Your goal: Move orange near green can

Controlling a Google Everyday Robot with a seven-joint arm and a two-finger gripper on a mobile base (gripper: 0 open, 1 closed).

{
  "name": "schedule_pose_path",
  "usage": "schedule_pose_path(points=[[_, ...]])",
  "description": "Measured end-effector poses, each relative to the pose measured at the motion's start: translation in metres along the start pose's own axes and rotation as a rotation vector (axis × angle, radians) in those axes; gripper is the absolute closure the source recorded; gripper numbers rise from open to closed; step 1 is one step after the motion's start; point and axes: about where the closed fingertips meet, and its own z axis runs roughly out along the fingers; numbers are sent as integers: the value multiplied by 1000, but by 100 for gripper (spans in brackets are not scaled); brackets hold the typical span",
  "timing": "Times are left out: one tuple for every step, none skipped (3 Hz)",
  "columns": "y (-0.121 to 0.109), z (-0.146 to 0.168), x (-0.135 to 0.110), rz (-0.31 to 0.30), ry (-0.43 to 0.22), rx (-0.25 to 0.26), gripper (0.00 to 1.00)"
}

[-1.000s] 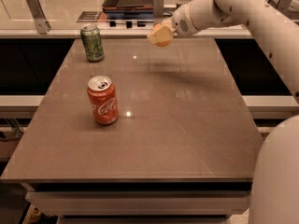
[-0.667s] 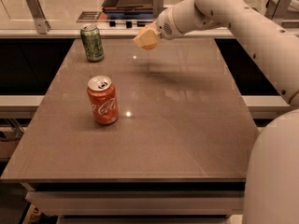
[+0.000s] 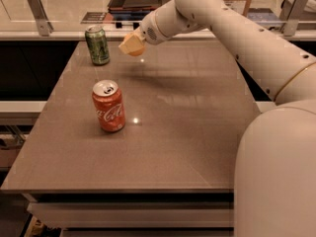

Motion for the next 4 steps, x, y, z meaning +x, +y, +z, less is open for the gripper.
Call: schedule_pose_path(points=[[11, 19, -7, -10, -7, -42, 100], [10, 33, -4, -12, -7, -41, 100], [5, 50, 3, -19, -6, -30, 100], [1, 65, 9, -32, -7, -27, 100]])
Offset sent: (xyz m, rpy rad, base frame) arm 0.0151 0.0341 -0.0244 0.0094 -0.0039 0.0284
